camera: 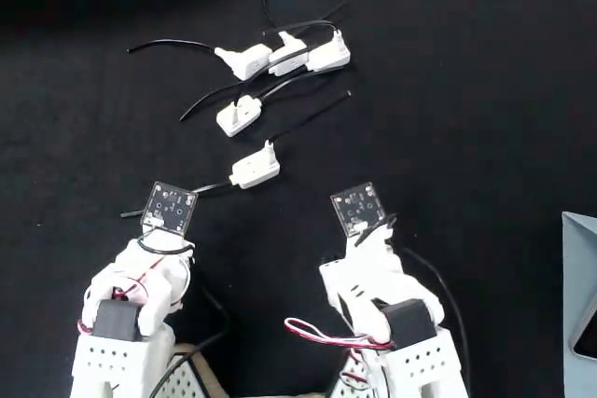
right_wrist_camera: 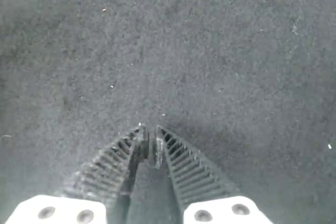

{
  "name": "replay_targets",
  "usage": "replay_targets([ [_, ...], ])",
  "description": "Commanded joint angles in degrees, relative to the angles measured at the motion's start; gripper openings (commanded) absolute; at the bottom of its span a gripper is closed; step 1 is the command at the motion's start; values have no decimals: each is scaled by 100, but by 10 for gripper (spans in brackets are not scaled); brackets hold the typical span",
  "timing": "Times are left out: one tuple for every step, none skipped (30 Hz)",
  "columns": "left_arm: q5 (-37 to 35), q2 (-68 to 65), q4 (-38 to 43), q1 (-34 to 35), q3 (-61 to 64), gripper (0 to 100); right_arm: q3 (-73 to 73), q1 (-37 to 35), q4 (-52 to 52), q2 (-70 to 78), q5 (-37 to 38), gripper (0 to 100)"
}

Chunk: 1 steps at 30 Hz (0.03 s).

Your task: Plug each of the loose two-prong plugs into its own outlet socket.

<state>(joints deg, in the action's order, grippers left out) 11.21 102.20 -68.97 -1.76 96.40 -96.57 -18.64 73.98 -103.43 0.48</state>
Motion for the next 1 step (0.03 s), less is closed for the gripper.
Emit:
replay_targets([
  [18,18,-44,-40,110,30,13,53,18,-382,9,13],
])
